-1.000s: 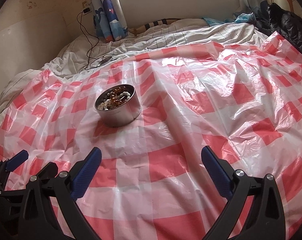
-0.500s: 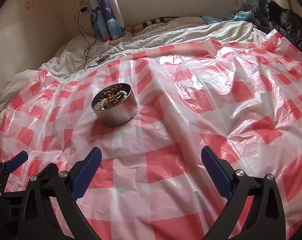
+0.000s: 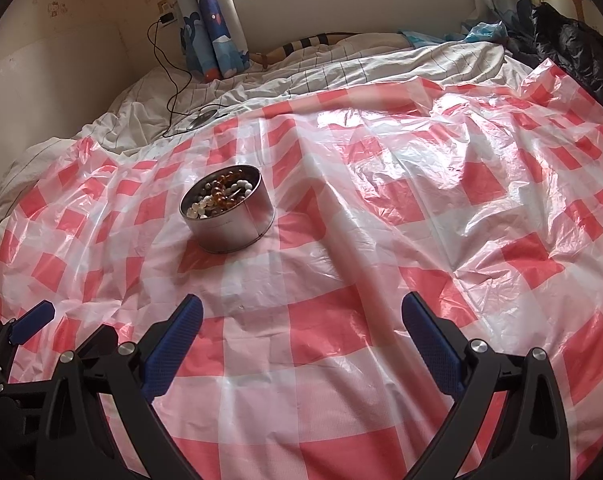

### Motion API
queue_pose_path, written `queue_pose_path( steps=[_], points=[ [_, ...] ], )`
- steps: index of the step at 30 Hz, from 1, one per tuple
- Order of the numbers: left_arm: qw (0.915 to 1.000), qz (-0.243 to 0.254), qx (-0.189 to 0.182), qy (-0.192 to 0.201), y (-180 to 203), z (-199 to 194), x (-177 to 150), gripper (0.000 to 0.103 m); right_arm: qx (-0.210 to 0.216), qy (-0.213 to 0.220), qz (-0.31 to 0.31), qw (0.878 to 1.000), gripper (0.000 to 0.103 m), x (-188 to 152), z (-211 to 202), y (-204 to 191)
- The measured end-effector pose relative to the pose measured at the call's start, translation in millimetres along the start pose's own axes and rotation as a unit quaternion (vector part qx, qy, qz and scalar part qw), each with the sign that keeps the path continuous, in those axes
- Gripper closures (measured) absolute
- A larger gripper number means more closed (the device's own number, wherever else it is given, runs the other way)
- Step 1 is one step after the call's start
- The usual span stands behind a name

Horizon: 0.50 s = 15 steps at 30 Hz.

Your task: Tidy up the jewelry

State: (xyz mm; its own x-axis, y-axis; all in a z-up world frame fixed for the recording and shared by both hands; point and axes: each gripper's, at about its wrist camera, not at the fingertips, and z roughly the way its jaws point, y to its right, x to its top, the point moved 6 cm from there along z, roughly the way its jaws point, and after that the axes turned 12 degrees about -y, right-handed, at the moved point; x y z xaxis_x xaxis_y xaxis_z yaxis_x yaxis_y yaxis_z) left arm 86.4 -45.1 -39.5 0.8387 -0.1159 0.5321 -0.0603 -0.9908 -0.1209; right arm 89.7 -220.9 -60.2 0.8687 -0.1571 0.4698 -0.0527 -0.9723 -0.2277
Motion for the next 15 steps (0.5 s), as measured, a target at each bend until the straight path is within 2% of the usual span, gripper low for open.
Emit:
queue_pose_path(
  steps=[8, 15],
  points=[
    [1.0, 0.003, 0.007, -0.004, 1.0, 2.3, 0.2, 0.008, 0.001, 0.0, 0.0, 1.0, 0.008, -0.2, 0.5, 0.4],
    [0.9993, -0.028, -0.015, -0.019, -5.0, 8.9, -2.1, 0.008, 0.0, -0.002, 0.0, 1.0, 0.008, -0.8, 1.6, 1.2]
  ],
)
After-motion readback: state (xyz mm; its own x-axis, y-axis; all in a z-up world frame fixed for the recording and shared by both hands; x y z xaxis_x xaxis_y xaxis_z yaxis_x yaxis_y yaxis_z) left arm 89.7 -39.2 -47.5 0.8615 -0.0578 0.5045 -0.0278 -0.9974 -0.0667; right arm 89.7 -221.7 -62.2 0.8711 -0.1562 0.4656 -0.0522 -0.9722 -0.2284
